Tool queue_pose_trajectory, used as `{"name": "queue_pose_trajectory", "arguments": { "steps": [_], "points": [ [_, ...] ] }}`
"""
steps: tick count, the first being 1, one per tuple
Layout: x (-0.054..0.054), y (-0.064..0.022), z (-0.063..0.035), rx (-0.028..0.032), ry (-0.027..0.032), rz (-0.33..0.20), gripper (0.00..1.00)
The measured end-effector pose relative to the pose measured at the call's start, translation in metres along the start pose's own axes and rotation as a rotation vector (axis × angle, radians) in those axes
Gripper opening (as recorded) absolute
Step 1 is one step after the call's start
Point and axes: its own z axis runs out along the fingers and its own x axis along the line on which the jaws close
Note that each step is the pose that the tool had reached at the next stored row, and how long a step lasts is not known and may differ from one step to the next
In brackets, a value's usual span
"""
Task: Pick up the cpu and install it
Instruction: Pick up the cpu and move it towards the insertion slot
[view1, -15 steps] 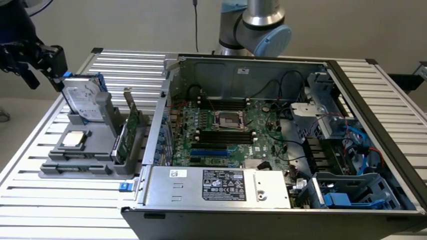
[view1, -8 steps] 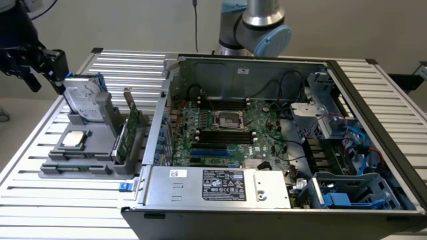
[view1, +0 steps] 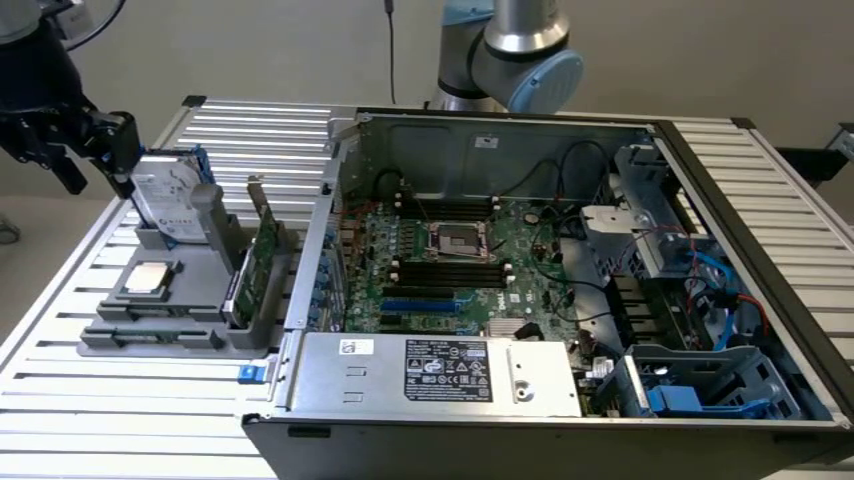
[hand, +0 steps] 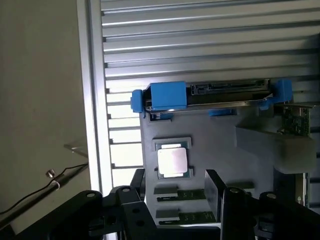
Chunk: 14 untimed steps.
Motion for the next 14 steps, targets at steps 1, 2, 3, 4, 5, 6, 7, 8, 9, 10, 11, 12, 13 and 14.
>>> {"name": "queue_pose_trajectory", "arguments": {
  "steps": [1,2,3,4,5,6,7,8,9,10,11,12,13,14],
  "points": [
    [0.0,-0.0005,0.0015,0.0004,0.0,-0.001,0.6],
    [0.0,-0.001,0.0031,0.0008,0.0001,-0.003,0.6],
    [0.0,-0.0015,0.0047,0.0013,0.0003,-0.004,0.6],
    [0.0,-0.002,0.0062,0.0016,0.0003,-0.006,0.6],
    [0.0,-0.0026,0.0078,0.0019,0.0004,-0.008,0.6],
    [0.0,-0.0032,0.0093,0.0021,0.0005,-0.01,0.62],
    [-0.001,-0.0039,0.011,0.0023,0.0006,-0.012,0.62],
    [-0.001,-0.0046,0.0125,0.0024,0.0007,-0.013,0.62],
    [-0.001,-0.0053,0.014,0.0025,0.0009,-0.015,0.67],
    [-0.001,-0.0061,0.0154,0.0027,0.0011,-0.017,0.67],
    [-0.001,-0.007,0.0166,0.0029,0.0018,-0.019,0.67],
    [-0.001,-0.0079,0.0177,0.0031,0.0026,-0.022,0.67],
    [-0.001,-0.0088,0.0188,0.0033,0.0035,-0.024,0.67],
    [-0.001,-0.0097,0.0201,0.0033,0.0041,-0.027,0.67]
  ]
}}
